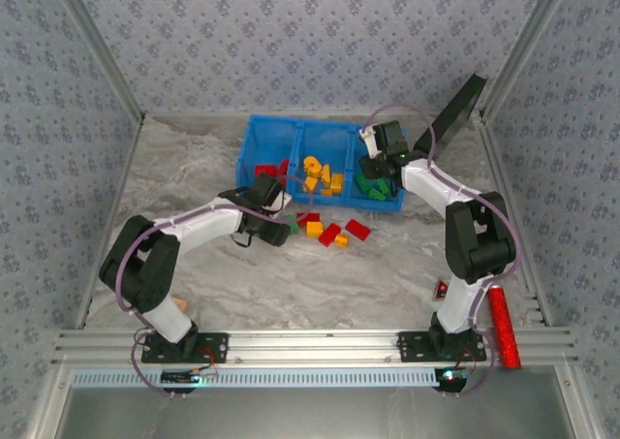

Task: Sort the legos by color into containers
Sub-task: Place the lego in the container, then pick up the lego from the center of the table.

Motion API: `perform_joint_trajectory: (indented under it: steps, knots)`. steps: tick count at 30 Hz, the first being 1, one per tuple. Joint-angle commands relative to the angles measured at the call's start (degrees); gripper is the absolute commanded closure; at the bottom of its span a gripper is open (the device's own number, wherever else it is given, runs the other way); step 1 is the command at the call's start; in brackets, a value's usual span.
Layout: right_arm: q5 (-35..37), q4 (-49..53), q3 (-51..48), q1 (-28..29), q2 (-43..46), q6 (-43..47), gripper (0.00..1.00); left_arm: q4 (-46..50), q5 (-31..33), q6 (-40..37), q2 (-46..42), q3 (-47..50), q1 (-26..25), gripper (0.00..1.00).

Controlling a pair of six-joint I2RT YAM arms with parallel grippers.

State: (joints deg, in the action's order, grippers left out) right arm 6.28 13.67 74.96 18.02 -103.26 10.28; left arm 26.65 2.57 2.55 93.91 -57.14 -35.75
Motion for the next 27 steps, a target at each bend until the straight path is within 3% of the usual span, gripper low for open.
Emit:
perform_joint_trajectory:
  steps: [1,13,27]
  knots:
    - [-1.0,1.1,1.9,-0.5,-0.8,-0.6,0.51,-1.1,-1.0,-0.8,1.0,-0.2,-0.3,0.31]
    - [-0.5,3.2,2.0,-0.8,1.2,-1.4,0.49,-3.4,-1.7,-1.9,3.1,-0.7,-0.2,0.31]
    - [-1.7,4.1,-2.6,-0.8,10.4,-4.6,0.48,-5.5,-3.2,-2.6,7.6,-2.5,0.5,0.31]
